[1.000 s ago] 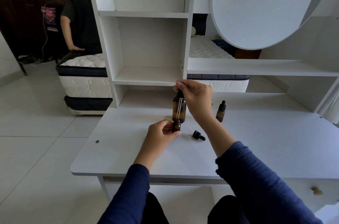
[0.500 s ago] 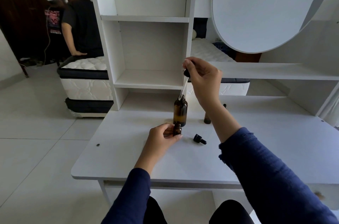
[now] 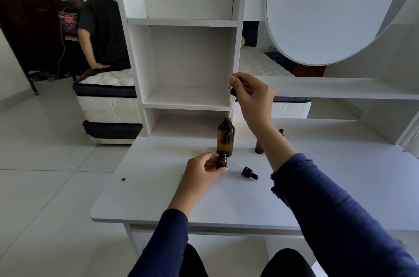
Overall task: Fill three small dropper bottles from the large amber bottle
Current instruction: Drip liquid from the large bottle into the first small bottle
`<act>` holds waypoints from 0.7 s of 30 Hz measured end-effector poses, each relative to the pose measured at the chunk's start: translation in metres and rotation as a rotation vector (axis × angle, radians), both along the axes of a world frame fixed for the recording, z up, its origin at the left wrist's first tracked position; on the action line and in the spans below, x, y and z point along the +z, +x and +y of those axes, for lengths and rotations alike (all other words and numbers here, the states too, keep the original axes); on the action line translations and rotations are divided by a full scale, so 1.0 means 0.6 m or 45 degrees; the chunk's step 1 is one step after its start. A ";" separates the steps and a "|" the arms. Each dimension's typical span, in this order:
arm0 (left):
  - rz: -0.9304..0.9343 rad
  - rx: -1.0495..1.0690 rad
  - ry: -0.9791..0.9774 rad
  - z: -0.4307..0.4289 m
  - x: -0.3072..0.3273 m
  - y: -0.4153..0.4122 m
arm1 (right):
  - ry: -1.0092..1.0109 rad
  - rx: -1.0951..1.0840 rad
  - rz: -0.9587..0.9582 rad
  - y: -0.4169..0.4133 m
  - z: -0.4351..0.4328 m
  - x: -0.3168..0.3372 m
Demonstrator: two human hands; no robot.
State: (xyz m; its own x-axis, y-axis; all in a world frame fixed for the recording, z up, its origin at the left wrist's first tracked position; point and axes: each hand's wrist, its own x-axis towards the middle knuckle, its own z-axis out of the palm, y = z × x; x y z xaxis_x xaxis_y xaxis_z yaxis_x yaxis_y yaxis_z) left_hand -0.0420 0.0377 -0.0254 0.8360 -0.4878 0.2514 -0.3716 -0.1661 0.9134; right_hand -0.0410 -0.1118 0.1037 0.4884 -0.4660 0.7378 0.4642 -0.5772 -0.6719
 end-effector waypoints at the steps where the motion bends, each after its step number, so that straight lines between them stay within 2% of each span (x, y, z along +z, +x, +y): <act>1: 0.000 0.001 0.001 0.000 0.000 0.000 | 0.000 0.014 0.036 0.003 -0.001 -0.003; 13: 0.117 -0.005 -0.064 0.000 0.003 -0.005 | -0.133 0.009 0.420 0.011 -0.005 -0.075; 16: 0.118 -0.003 -0.055 0.000 0.002 -0.004 | -0.155 0.008 0.442 0.009 -0.003 -0.077; 21: 0.104 0.005 -0.027 0.001 0.001 -0.003 | -0.021 0.053 0.382 -0.011 0.002 -0.069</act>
State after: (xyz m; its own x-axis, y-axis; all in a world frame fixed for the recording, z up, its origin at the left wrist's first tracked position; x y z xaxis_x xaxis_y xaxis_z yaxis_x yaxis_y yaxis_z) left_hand -0.0440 0.0383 -0.0247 0.8560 -0.4797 0.1928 -0.2953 -0.1474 0.9440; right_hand -0.0479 -0.1105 0.0622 0.7039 -0.4303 0.5652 0.2698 -0.5740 -0.7731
